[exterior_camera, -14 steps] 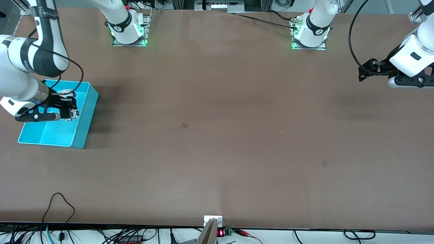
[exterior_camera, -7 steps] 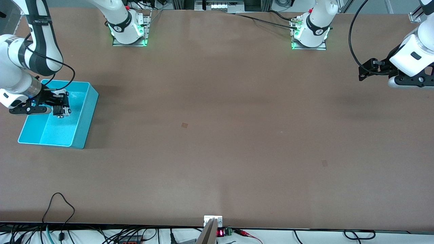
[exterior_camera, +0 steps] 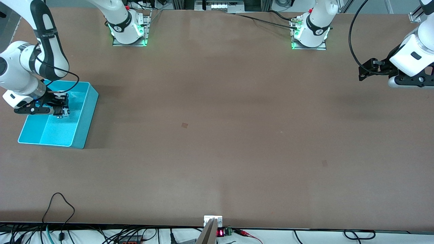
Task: Wind and store white jeep toy
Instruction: 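Lower the jeep into the cyan bin and open the right gripper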
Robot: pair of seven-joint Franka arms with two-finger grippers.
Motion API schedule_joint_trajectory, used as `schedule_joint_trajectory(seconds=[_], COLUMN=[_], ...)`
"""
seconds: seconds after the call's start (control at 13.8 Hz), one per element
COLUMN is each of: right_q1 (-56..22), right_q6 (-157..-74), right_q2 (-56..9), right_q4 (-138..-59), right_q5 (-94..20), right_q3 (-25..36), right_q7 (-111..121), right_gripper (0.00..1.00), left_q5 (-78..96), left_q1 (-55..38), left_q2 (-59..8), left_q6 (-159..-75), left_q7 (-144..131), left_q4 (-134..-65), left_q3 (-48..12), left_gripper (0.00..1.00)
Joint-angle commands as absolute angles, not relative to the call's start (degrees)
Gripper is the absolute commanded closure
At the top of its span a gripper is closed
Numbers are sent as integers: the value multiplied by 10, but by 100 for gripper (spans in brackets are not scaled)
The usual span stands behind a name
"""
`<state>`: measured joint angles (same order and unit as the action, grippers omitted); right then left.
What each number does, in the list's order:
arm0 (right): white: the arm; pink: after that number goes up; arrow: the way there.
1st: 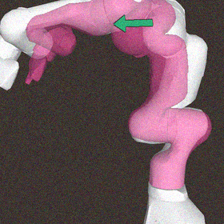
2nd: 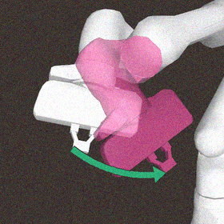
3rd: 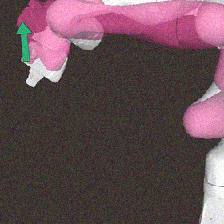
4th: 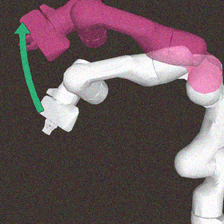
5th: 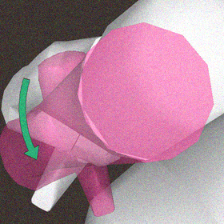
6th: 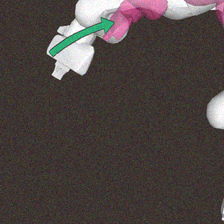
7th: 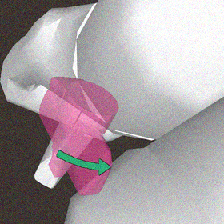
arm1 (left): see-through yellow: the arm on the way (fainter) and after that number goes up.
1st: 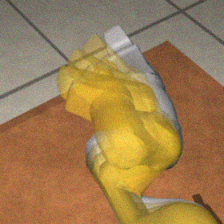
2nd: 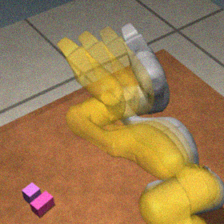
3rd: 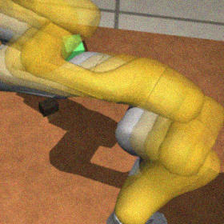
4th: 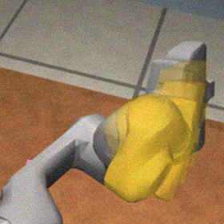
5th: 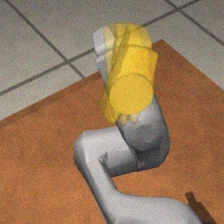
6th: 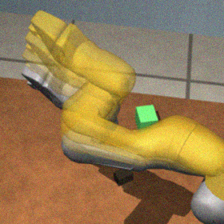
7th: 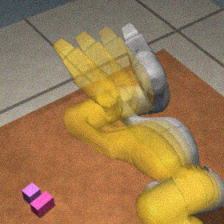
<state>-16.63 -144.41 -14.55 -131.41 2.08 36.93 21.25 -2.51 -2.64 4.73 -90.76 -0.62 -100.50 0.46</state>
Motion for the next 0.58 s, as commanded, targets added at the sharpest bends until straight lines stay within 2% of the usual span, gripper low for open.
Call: schedule_joint_trajectory(seconds=[0.0,0.36,0.44,0.51], right_q1=[-156,-156,-156,-156], right_q6=[-1465,-1462,-1459,-1458], right_q2=[-163,-198,-197,-198], right_q4=[-1316,-1316,-1315,-1315], right_q5=[-6,-83,-84,-84], right_q3=[360,346,346,346], right_q7=[221,257,263,263], right_gripper=[100,100,88,67], left_q5=[-18,-18,-18,-18], left_q1=[-28,-28,-28,-28], left_q2=[41,42,41,42], left_q6=[-893,-883,-884,-884], left_q7=[4,4,4,4], left_q4=[-988,-988,-988,-988], left_q3=[6,6,6,6], left_gripper=[0,0,0,0])
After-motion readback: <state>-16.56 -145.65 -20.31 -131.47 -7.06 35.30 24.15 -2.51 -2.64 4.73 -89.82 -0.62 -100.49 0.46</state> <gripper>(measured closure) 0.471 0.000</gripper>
